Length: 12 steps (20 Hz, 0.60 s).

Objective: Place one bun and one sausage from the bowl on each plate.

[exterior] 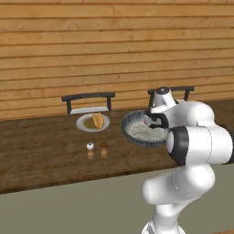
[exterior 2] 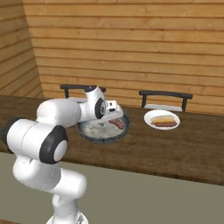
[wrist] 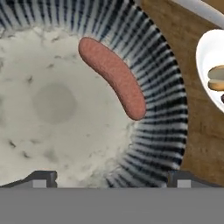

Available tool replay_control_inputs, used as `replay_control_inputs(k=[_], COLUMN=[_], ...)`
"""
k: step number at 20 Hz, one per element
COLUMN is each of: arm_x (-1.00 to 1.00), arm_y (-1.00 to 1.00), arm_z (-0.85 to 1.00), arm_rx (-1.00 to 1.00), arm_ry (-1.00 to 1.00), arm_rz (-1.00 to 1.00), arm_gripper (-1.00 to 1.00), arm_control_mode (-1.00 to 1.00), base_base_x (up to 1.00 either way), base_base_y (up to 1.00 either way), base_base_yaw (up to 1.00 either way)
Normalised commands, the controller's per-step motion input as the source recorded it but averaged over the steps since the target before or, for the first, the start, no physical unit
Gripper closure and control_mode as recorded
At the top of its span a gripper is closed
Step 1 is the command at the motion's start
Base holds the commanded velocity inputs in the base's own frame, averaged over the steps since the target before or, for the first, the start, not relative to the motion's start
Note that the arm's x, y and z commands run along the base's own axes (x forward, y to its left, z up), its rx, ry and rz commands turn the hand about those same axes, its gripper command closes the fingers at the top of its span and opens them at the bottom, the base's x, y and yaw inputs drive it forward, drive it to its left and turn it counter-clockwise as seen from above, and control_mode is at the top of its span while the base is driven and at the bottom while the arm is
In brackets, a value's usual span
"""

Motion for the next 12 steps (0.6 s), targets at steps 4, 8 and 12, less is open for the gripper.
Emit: replay_control_inputs(k=[4,8,12], arm_x=[0.9,0.2,0.28], arm_y=[0.0,-0.03,-0.09], arm_z=[-0.07,-0.58,-0.51], arm_rx=[0.0,0.0,0.0], arm_ry=[0.17,0.05,0.0], arm_rz=[0.0,0.02,0.01], arm_gripper=[-1.0,-1.0,-1.0], arm_control_mode=[-1.0,-1.0,-1.0], base_base_x=[0.0,0.0,0.0], base_base_y=[0.0,0.0,0.0], base_base_yaw=[0.0,0.0,0.0])
